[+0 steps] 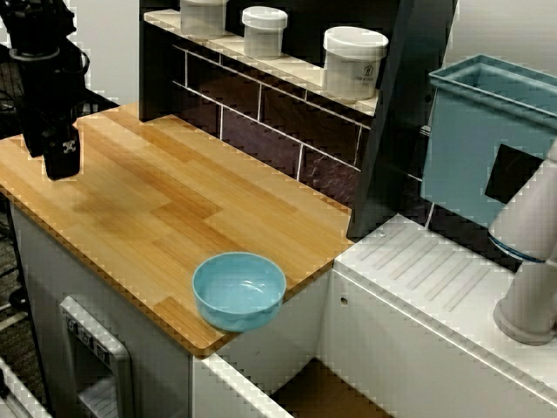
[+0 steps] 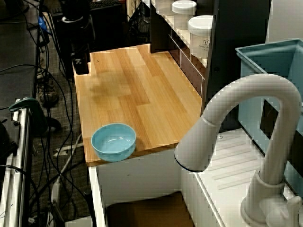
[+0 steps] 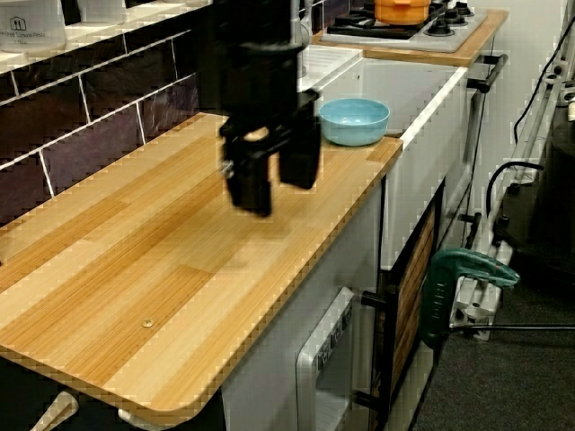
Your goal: Push into sink
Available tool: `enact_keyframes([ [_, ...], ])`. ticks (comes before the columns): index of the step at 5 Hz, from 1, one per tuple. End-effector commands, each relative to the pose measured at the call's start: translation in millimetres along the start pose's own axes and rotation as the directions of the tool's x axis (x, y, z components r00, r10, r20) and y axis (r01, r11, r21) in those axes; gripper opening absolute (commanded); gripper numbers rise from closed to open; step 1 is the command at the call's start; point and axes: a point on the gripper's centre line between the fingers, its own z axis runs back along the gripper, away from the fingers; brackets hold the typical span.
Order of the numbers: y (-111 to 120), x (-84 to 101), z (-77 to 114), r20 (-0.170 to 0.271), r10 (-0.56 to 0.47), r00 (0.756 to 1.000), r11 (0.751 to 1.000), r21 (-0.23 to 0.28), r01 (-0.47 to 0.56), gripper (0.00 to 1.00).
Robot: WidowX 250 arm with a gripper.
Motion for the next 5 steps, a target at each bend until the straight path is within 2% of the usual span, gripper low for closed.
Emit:
enact_keyframes([
  [1, -55.2, -20.0, 21.8, 0.025, -0.117, 0.993, 0.992, 0.041, 0.116, 1.00],
  [3, -88.6, -16.8, 15.1, 0.027, -0.158, 0.987, 0.986, 0.056, 0.156, 1.00],
  [5, -124.0, 0.1, -12.7, -0.007, -0.287, 0.958, 0.955, 0.077, 0.286, 1.00],
])
